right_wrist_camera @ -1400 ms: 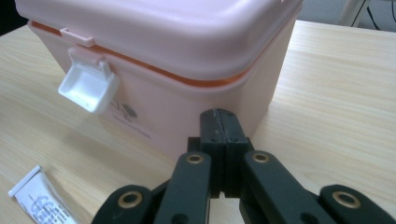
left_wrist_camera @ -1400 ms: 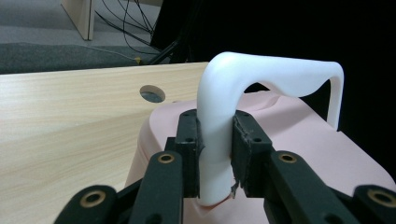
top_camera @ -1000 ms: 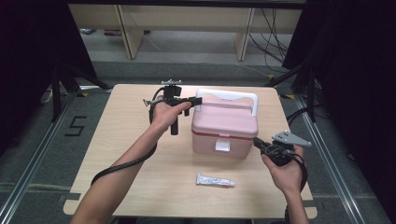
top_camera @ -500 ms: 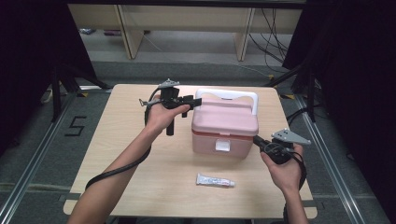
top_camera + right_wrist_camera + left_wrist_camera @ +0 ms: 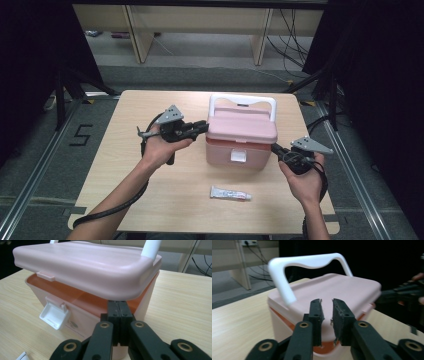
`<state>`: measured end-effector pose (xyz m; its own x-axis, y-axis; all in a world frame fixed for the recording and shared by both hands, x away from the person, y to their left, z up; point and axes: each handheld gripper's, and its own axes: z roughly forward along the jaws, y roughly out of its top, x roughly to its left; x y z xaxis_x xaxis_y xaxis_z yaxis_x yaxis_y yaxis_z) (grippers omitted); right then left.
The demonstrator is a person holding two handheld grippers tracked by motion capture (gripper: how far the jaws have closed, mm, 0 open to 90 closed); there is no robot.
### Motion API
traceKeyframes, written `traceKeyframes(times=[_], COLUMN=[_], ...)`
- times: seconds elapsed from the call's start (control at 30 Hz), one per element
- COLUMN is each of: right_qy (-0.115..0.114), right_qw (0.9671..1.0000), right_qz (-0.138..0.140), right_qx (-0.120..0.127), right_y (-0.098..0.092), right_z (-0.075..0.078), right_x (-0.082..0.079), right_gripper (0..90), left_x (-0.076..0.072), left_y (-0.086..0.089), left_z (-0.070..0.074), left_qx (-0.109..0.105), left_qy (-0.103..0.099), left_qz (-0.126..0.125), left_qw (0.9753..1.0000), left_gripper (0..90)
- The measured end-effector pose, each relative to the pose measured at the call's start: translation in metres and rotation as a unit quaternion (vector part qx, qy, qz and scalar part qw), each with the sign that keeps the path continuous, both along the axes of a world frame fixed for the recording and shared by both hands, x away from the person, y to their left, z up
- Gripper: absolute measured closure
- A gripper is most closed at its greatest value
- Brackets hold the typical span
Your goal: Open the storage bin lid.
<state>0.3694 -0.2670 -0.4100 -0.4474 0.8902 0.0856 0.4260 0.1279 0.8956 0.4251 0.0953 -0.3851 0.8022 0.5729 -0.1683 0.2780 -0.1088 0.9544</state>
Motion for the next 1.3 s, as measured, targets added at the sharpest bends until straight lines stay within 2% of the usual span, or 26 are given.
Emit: traceKeyframes(times=[0.07, 0.13, 0.17, 0.2, 0.23, 0.37, 0.4, 0.53, 0.57, 0.6, 0.67, 0.73, 0.77, 0.8, 0.83, 0.87, 0.9, 0.97, 1.07, 1.1, 1.17, 1.3], right_qy=[0.0, -0.01, 0.0, -0.006, -0.012, -0.012, -0.006, -0.003, 0.0, -0.012, -0.008, -0.003, -0.008, 0.0, -0.014, -0.015, -0.004, -0.023, -0.02, -0.005, -0.019, -0.02], right_qw=[1.0, 0.9999, 1.0, 1.0, 0.9999, 0.9999, 1.0, 1.0, 1.0, 0.9998, 1.0, 1.0, 1.0, 1.0, 0.9998, 0.9999, 0.9999, 0.9997, 0.9997, 1.0, 0.9997, 0.9998], right_qz=[0.001, 0.001, -0.004, 0.0, -0.001, -0.002, 0.0, -0.003, -0.003, 0.0, -0.001, -0.004, -0.001, -0.006, -0.001, -0.001, -0.01, -0.003, -0.002, -0.007, -0.001, -0.001], right_qx=[0.0, -0.007, 0.005, -0.002, -0.01, -0.012, -0.004, -0.002, -0.008, -0.017, -0.004, 0.003, 0.0, -0.003, -0.013, -0.009, 0.003, -0.01, -0.015, -0.002, -0.014, -0.003], right_y=[0.001, 0.001, 0.003, 0.002, 0.001, 0.0, 0.001, 0.002, 0.001, 0.0, 0.001, 0.002, 0.001, 0.001, 0.0, 0.0, 0.002, 0.0, 0.0, 0.002, 0.0, 0.002], right_z=[0.0, 0.0, 0.0, 0.0, 0.001, 0.002, 0.001, 0.002, 0.003, 0.003, 0.003, 0.005, 0.005, 0.006, 0.006, 0.006, 0.007, 0.008, 0.009, 0.01, 0.01, 0.009], right_x=[0.0, 0.002, 0.0, 0.001, 0.002, 0.001, 0.001, 0.0, 0.0, 0.001, 0.001, 0.001, 0.002, 0.0, 0.002, 0.002, 0.001, 0.003, 0.003, 0.001, 0.004, 0.005], right_gripper=[90.0, 90.0, 90.0, 90.0, 90.0, 90.0, 90.0, 90.0, 90.0, 90.0, 90.0, 90.0, 90.0, 90.0, 90.0, 90.0, 90.0, 90.0, 90.0, 90.0, 90.0, 90.0], left_x=[-0.008, -0.014, -0.016, -0.017, -0.018, -0.017, -0.017, -0.016, -0.016, -0.015, -0.017, -0.022, -0.024, -0.026, -0.028, -0.028, -0.029, -0.028, -0.025, -0.025, -0.024, -0.02], left_y=[-0.002, -0.006, -0.009, -0.012, -0.014, -0.025, -0.027, -0.037, -0.04, -0.041, -0.045, -0.049, -0.051, -0.054, -0.056, -0.058, -0.061, -0.066, -0.073, -0.075, -0.078, -0.085], left_z=[-0.005, -0.011, -0.014, -0.017, -0.02, -0.028, -0.029, -0.033, -0.035, -0.036, -0.038, -0.042, -0.044, -0.046, -0.048, -0.049, -0.05, -0.052, -0.054, -0.055, -0.056, -0.063], left_qx=[0.004, 0.016, 0.02, 0.024, 0.028, 0.031, 0.034, 0.045, 0.045, 0.047, 0.046, 0.047, 0.046, 0.043, 0.044, 0.044, 0.043, 0.046, 0.05, 0.052, 0.056, 0.066], left_qy=[-0.001, 0.001, 0.005, 0.007, 0.008, 0.016, 0.014, 0.006, 0.007, 0.006, 0.008, 0.004, 0.003, 0.0, -0.004, -0.009, -0.016, -0.028, -0.039, -0.037, -0.044, -0.05], left_qz=[-0.011, -0.028, -0.031, -0.036, -0.038, -0.042, -0.043, -0.047, -0.047, -0.048, -0.052, -0.061, -0.068, -0.074, -0.077, -0.08, -0.082, -0.081, -0.083, -0.081, -0.084, -0.084], left_qw=[0.9999, 0.9995, 0.9993, 0.999, 0.9989, 0.9985, 0.9984, 0.9978, 0.9979, 0.9977, 0.9976, 0.997, 0.9967, 0.9964, 0.9961, 0.9958, 0.9956, 0.9953, 0.9945, 0.9947, 0.9939, 0.993], left_gripper=[84.2, 86.3, 87.2, 87.9, 88.4, 89.6, 89.6, 89.6, 89.6, 89.6, 89.6, 89.6, 89.5, 89.4, 89.2, 89.0, 88.8, 88.5, 88.4, 88.3, 88.3, 88.6])
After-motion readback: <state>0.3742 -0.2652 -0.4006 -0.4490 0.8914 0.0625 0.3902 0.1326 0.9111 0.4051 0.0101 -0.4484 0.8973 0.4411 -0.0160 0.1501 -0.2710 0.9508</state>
